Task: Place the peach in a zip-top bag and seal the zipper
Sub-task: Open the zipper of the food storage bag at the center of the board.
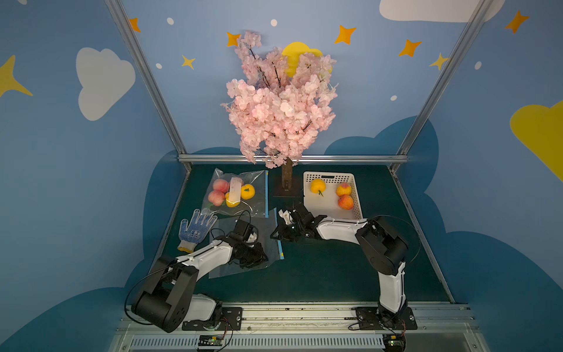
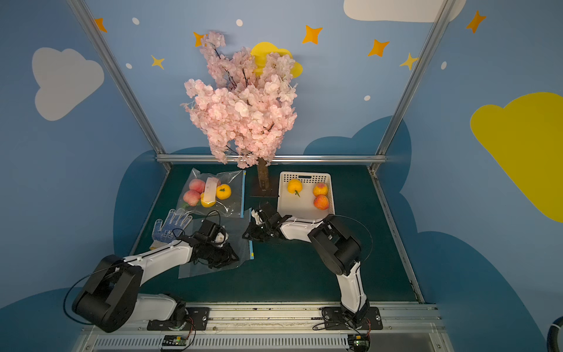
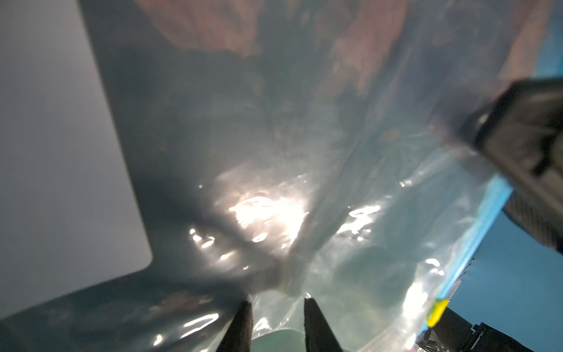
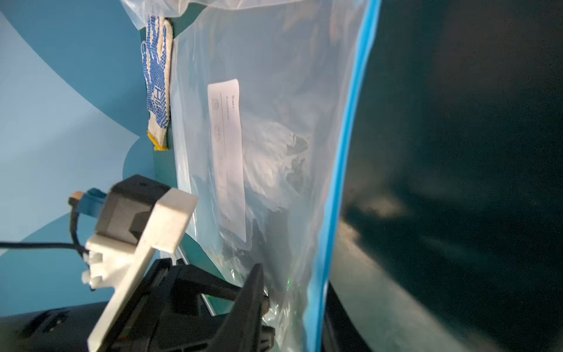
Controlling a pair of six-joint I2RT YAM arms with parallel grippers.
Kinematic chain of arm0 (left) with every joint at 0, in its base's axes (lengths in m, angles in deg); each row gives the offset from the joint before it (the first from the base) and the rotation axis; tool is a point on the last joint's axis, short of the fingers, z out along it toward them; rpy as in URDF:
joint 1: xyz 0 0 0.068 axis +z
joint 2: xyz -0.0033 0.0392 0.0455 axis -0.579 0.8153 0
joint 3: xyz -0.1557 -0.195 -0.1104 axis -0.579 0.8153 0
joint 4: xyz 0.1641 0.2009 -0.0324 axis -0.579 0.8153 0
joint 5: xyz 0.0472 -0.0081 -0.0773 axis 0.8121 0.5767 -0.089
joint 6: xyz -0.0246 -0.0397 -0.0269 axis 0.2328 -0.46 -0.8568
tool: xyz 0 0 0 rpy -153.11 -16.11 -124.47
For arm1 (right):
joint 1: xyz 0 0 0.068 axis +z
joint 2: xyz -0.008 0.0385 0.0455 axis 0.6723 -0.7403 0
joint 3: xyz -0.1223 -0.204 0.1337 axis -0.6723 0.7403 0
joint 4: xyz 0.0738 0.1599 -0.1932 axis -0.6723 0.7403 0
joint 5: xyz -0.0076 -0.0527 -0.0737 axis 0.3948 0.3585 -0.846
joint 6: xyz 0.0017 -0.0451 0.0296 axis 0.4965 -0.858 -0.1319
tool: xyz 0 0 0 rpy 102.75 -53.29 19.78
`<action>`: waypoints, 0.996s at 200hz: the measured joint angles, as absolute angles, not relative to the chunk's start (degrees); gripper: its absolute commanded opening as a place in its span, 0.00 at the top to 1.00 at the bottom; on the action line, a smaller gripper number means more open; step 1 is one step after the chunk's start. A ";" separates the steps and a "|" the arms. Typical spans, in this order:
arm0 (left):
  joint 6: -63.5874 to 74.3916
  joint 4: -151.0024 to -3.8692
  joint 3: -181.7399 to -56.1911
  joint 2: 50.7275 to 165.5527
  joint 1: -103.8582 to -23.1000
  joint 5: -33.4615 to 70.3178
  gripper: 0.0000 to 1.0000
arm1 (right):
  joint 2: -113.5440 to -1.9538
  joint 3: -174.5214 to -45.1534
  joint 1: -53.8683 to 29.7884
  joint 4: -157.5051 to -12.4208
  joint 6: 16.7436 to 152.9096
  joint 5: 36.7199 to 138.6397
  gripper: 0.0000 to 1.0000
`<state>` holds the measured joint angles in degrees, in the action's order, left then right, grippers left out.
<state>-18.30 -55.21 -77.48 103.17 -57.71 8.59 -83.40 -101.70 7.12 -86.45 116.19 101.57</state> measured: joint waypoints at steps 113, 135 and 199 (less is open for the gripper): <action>-19.11 -47.82 -82.74 93.16 -57.07 13.12 0.49 | -72.65 -99.93 13.22 -70.03 94.88 88.35 1.00; -20.71 -51.12 -83.16 88.46 -56.11 12.05 0.38 | -69.46 -99.91 13.44 -67.41 87.91 85.72 1.00; -28.93 -67.43 -82.48 89.99 -54.67 3.08 0.23 | -63.34 -98.62 15.25 -66.06 78.49 80.30 1.00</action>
